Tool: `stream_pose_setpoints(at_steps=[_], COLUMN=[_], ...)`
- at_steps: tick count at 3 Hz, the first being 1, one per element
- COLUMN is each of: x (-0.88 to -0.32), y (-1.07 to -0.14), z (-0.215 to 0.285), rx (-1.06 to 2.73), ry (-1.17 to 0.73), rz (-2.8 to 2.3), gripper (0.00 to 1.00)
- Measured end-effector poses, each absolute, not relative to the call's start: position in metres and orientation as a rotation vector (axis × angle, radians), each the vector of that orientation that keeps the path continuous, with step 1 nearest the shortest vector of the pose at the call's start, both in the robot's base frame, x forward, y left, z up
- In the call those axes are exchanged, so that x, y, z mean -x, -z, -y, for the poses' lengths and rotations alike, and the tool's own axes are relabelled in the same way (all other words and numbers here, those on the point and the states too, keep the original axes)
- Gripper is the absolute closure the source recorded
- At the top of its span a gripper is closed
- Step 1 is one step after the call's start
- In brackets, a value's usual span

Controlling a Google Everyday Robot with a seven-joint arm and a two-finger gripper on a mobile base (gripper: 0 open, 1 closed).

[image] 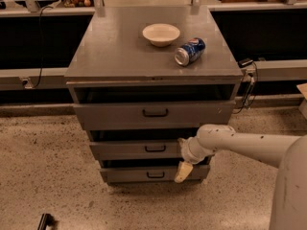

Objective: Open middle drawer

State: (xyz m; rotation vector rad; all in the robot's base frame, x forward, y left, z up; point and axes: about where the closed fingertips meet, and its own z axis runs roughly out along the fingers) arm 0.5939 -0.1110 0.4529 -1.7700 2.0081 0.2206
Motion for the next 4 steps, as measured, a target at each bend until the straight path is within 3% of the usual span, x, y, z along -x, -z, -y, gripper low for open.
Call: stream_pose_setpoints(at_steps=[4], x=[-0.644], y=[-0.435], z=[0.159], rx=[1.665], ry=[-0.065], rz=[-2.041], gripper=[0.0])
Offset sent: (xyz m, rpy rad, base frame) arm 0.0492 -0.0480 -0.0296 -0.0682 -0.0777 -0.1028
